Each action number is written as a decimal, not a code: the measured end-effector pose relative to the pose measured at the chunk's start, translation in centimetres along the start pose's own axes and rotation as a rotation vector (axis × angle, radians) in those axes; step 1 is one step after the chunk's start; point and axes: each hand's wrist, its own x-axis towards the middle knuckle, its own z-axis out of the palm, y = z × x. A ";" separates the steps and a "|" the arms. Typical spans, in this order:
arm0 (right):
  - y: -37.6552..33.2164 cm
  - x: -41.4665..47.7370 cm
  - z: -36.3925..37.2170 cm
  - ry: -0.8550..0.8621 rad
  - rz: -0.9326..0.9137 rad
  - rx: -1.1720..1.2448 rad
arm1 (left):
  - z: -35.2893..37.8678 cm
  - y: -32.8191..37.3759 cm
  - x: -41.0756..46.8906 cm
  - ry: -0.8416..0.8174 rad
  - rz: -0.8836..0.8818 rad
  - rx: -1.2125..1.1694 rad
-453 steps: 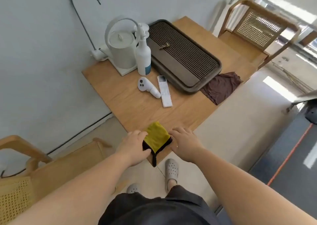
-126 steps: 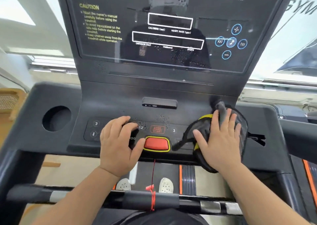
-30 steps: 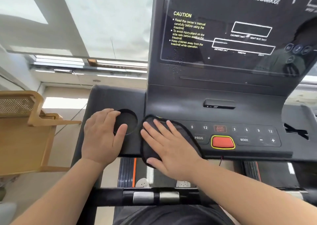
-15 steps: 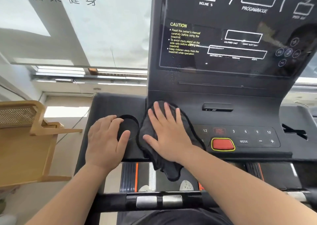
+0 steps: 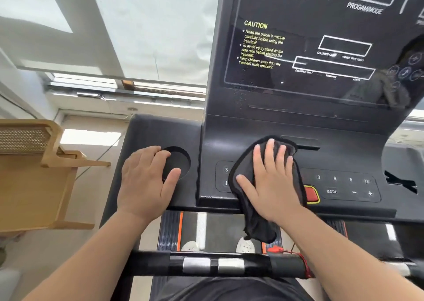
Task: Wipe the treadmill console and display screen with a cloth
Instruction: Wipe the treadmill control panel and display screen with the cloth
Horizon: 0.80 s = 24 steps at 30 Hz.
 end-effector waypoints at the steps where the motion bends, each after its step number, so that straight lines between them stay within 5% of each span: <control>1: -1.3 0.5 -0.2 0.008 0.006 -0.004 | 0.0 0.0 0.0 0.001 0.003 0.003; 6: -7.0 1.3 -0.3 0.044 -0.306 -0.022 | 0.1 0.1 0.0 0.004 -0.002 0.015; 11: -4.0 -2.0 2.1 0.095 -0.653 -0.158 | 0.3 0.0 -0.1 0.022 0.016 0.012; 16: 3.4 -3.9 2.7 0.169 -0.369 -0.100 | 0.3 -0.3 0.0 0.017 0.017 0.004; 20: 2.8 -2.4 1.2 0.112 -0.115 0.031 | 0.2 -0.2 -0.1 0.002 0.007 0.010; 24: -2.6 0.8 -0.3 0.052 -0.174 -0.037 | 0.2 -0.3 -0.2 -0.010 0.004 0.023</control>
